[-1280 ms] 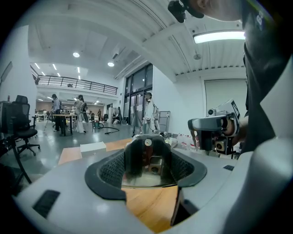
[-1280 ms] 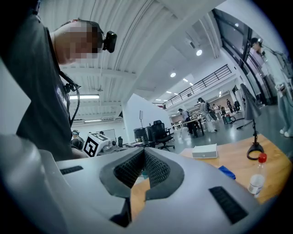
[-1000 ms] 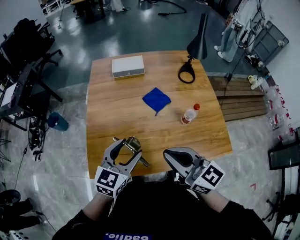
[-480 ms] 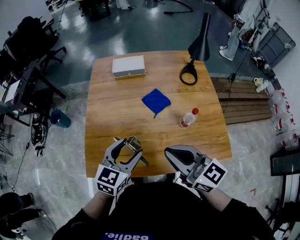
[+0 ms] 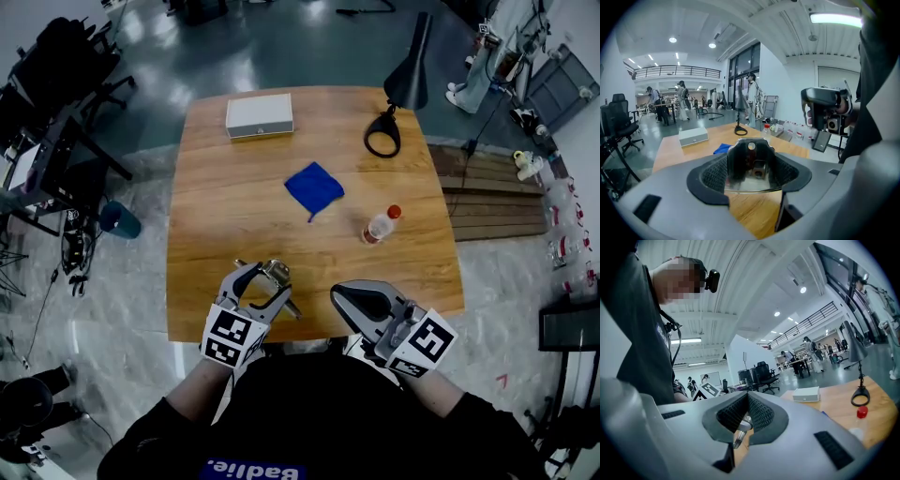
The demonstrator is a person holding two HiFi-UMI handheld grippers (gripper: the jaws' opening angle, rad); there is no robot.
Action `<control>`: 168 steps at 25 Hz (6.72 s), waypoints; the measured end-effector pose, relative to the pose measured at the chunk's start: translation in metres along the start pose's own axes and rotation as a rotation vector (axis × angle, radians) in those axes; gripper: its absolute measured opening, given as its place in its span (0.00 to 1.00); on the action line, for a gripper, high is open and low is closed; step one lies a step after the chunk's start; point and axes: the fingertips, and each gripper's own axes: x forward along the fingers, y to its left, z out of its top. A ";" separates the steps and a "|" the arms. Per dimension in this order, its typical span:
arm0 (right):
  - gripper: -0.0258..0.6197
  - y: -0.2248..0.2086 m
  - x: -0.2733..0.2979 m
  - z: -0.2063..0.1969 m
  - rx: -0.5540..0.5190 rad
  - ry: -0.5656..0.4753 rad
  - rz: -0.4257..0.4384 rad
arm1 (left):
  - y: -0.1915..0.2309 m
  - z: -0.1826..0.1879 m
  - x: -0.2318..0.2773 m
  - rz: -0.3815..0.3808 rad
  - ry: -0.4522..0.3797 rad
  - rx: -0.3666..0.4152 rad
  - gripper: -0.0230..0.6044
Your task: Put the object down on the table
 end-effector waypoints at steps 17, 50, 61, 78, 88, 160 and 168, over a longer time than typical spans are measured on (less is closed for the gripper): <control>0.05 -0.009 -0.012 -0.007 0.015 0.020 -0.063 | 0.019 -0.110 0.074 -0.034 0.295 0.047 0.51; 0.05 0.001 -0.028 -0.024 0.014 0.084 -0.110 | 0.031 -0.217 0.136 -0.061 0.548 0.135 0.51; 0.05 -0.002 -0.034 -0.025 0.011 0.105 -0.125 | 0.027 -0.228 0.142 -0.076 0.580 0.141 0.51; 0.05 -0.008 -0.031 -0.023 0.011 0.082 -0.115 | 0.022 -0.212 0.135 -0.127 0.515 0.160 0.51; 0.05 -0.007 -0.022 -0.013 0.000 0.050 -0.074 | 0.014 -0.167 0.112 -0.106 0.398 0.155 0.51; 0.05 0.017 0.003 -0.009 -0.040 0.004 0.055 | -0.079 0.091 -0.066 -0.199 -0.427 -0.030 0.05; 0.05 0.017 0.002 -0.010 -0.039 0.003 0.054 | -0.081 0.087 -0.064 -0.204 -0.422 -0.025 0.05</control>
